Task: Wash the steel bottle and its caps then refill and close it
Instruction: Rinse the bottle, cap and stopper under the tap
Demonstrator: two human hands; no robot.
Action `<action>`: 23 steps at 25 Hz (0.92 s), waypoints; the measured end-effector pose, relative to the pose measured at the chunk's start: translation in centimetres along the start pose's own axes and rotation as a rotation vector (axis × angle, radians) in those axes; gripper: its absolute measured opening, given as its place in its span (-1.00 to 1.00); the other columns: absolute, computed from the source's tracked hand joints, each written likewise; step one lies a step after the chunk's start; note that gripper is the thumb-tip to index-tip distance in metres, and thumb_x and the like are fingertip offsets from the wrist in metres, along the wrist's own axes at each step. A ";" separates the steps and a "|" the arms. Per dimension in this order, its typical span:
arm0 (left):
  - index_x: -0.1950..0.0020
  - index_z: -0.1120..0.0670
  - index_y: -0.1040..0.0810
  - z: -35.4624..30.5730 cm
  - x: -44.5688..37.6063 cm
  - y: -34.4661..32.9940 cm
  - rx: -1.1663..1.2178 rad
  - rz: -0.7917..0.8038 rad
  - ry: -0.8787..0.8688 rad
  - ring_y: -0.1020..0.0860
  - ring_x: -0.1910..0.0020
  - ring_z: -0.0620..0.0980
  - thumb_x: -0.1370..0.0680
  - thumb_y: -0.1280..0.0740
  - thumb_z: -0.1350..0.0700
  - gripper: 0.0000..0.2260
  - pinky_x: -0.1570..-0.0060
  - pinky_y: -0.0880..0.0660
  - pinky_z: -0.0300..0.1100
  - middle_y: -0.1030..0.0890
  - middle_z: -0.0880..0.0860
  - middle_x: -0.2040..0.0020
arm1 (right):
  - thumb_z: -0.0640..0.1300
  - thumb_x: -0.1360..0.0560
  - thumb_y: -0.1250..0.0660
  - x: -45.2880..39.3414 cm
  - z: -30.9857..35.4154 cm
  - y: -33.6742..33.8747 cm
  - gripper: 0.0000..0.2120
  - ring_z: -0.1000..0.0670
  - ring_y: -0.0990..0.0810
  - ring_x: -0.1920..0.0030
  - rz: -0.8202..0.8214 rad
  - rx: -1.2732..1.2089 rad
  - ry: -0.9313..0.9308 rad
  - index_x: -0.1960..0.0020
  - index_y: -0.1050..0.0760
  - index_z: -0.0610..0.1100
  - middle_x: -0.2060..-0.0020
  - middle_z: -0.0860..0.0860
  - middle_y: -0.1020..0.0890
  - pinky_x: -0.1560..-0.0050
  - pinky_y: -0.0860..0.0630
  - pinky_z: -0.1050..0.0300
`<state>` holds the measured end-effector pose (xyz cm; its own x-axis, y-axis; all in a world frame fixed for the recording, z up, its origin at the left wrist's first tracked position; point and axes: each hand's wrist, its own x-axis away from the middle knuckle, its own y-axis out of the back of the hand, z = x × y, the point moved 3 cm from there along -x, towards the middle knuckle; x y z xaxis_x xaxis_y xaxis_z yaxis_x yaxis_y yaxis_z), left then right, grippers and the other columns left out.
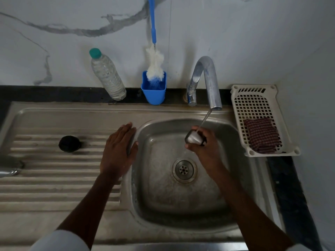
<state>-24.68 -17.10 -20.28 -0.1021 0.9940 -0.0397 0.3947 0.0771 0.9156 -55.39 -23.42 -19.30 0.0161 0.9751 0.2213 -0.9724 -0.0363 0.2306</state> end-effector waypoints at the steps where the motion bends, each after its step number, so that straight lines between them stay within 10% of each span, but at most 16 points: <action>1: -0.60 0.02 -0.39 0.0 0.0 0.0 -0.001 0.002 0.001 -0.24 -0.63 0.00 -0.66 -0.17 -0.14 -0.48 -0.59 -0.19 0.00 -0.31 0.00 -0.65 | -0.39 -0.30 -0.60 -0.2 0.1 0.0 -0.38 0.01 -0.62 -0.21 -0.002 -0.048 0.025 -0.27 -0.58 0.01 -0.26 -0.03 -0.60 -0.08 -0.62 0.21; 6: -0.60 0.03 -0.38 0.0 0.1 0.1 0.008 0.005 -0.008 -0.25 -0.63 0.01 -0.66 -0.19 -0.11 -0.48 -0.59 -0.24 0.07 -0.31 0.01 -0.65 | -0.04 -0.55 -0.45 -0.2 -0.2 -1.6 -0.65 -0.12 -0.69 -0.04 0.031 -0.795 -0.338 -0.29 -0.54 -0.12 -0.16 -0.16 -0.65 0.14 -0.60 0.12; 13: -0.61 0.03 -0.37 0.0 0.1 0.1 0.000 0.009 0.010 -0.24 -0.63 0.01 -0.67 -0.29 -0.06 -0.49 -0.59 -0.22 0.06 -0.30 0.01 -0.65 | -0.34 -0.31 -0.62 0.5 -0.9 0.2 -0.42 0.02 -0.63 -0.11 -0.016 -0.035 -0.163 -0.22 -0.52 0.01 -0.13 0.00 -0.64 -0.03 -0.57 0.21; 23: -0.59 0.04 -0.40 -0.3 0.0 0.3 0.005 -0.003 0.009 -0.27 -0.62 0.01 -0.63 -0.38 0.00 -0.48 -0.57 -0.27 0.13 -0.33 0.02 -0.64 | 0.11 -0.24 -0.65 -0.9 2.4 -1.6 -0.44 0.06 -0.69 0.00 -0.124 0.048 -0.079 -0.19 -0.58 0.06 0.01 0.08 -0.69 0.02 -0.67 0.10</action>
<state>-24.83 -17.09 -19.92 -0.1111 0.9931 -0.0388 0.3987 0.0803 0.9136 -53.30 -24.79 -17.65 0.1556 0.9526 0.2613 -0.9496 0.0714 0.3051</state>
